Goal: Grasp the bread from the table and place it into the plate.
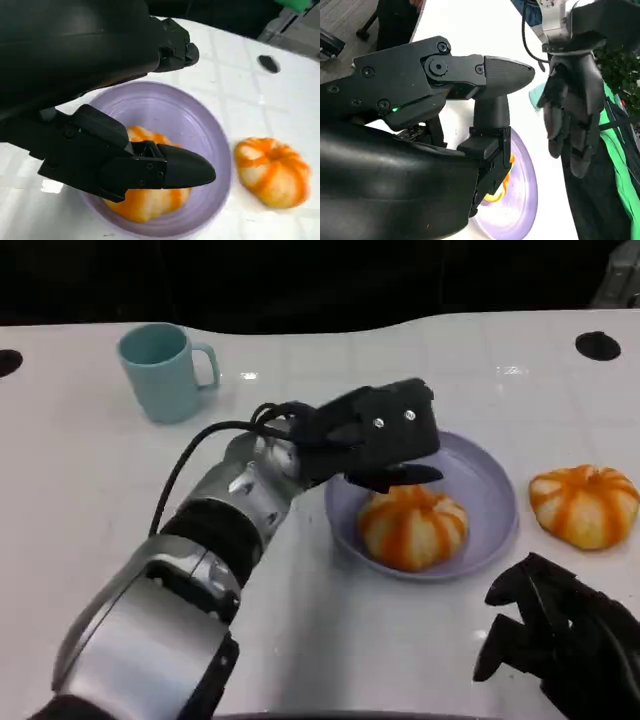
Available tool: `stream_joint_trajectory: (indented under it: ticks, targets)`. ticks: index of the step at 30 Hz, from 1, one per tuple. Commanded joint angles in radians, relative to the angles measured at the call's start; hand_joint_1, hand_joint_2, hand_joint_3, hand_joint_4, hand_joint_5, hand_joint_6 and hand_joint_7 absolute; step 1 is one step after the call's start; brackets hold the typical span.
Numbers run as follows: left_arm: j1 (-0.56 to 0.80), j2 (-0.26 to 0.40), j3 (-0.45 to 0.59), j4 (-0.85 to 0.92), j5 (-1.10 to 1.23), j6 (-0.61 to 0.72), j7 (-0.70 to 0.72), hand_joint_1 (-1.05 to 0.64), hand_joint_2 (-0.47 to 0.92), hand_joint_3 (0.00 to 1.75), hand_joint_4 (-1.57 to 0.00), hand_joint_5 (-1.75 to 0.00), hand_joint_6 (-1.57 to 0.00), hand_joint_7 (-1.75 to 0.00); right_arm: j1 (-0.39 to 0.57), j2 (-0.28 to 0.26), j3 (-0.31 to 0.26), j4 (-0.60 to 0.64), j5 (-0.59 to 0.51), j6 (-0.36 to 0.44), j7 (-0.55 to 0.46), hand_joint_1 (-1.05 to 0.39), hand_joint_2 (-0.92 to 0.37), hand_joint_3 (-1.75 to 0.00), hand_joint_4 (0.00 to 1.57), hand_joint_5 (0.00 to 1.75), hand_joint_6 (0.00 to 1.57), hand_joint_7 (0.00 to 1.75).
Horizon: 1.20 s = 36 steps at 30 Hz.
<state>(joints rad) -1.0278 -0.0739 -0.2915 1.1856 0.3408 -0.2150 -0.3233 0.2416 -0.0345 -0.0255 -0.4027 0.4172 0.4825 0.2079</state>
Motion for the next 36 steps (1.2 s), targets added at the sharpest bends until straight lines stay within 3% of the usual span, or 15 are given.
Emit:
stream_joint_trajectory:
  ticks: [1,5,7,11,14,16,20,21,22,25,31,36]
  targets:
    - [0.084,0.042,0.107,-0.062,-0.140,-0.067,-0.103,-0.85,0.92,0.41,-0.21,-0.13,-0.20,-0.08,-0.003,-0.003,-0.007,-0.001,0.002,-0.006,-0.009,-0.42,-0.92,-0.44,0.63,1.75,0.49,1.59]
    - [0.160,0.050,0.186,-0.140,-0.249,-0.068,-0.153,-0.80,0.92,0.37,-0.34,-0.28,-0.32,-0.11,-0.004,-0.003,-0.007,-0.005,0.002,-0.001,-0.013,-0.41,-0.92,-0.44,0.62,1.75,0.49,1.60]
    - [0.208,0.051,0.228,-0.205,-0.309,-0.039,-0.169,-0.70,0.92,0.35,-0.45,-0.55,-0.51,-0.16,-0.003,-0.004,-0.007,-0.008,0.005,0.005,-0.015,-0.41,-0.92,-0.44,0.62,1.75,0.50,1.60]
    - [0.324,0.036,0.304,-0.397,-0.445,0.072,-0.189,-0.62,0.92,0.36,-0.63,-0.85,-0.76,-0.28,-0.005,-0.010,-0.004,-0.004,-0.001,-0.004,-0.010,-0.41,-0.92,-0.45,0.62,1.75,0.48,1.60]
    - [0.432,0.018,0.332,-0.573,-0.526,0.157,-0.174,-0.58,0.92,0.35,-0.69,-1.07,-0.78,-0.53,-0.005,-0.006,-0.004,-0.007,0.001,0.003,-0.017,-0.42,-0.92,-0.46,0.62,1.75,0.48,1.61]
    - [0.509,-0.004,0.365,-0.691,-0.601,0.242,-0.148,-0.59,0.92,0.31,-0.72,-1.29,-0.74,-0.85,-0.005,-0.003,-0.004,-0.010,0.002,0.005,-0.020,-0.42,-0.92,-0.45,0.63,1.75,0.49,1.61]
    - [0.624,-0.013,0.382,-0.878,-0.667,0.356,-0.103,-0.61,0.92,0.36,-0.71,-1.64,-0.65,-1.28,-0.004,-0.004,-0.002,-0.013,0.004,0.007,-0.019,-0.41,-0.92,-0.46,0.63,1.75,0.49,1.61]
    - [0.665,-0.010,0.382,-0.934,-0.684,0.385,-0.100,-0.61,0.92,0.36,-0.71,-1.67,-0.65,-1.31,-0.003,-0.004,-0.002,-0.016,0.004,0.009,-0.022,-0.41,-0.92,-0.46,0.63,1.75,0.49,1.61]
    - [0.701,-0.007,0.382,-0.985,-0.700,0.415,-0.095,-0.62,0.92,0.41,-0.75,-1.71,-0.60,-1.47,-0.001,-0.004,-0.002,-0.019,0.003,0.011,-0.024,-0.42,-0.92,-0.46,0.63,1.75,0.49,1.61]
    - [0.803,-0.015,0.399,-1.135,-0.763,0.523,-0.044,-0.63,0.92,0.42,-0.77,-1.74,-0.56,-1.62,0.000,-0.005,-0.004,-0.024,0.009,0.016,-0.025,-0.42,-0.92,-0.46,0.63,1.75,0.50,1.61]
    - [0.969,-0.034,0.423,-1.361,-0.878,0.686,0.050,-0.62,0.92,0.39,-0.84,-1.75,-0.60,-1.69,0.000,-0.008,-0.008,-0.030,0.010,0.026,-0.026,-0.42,-0.92,-0.46,0.63,1.75,0.49,1.61]
    - [1.036,-0.030,0.433,-1.434,-0.946,0.743,0.073,-0.58,0.92,0.41,-0.85,-1.75,-0.60,-1.71,0.001,-0.005,-0.010,-0.033,0.012,0.029,-0.030,-0.42,-0.92,-0.46,0.62,1.75,0.48,1.61]
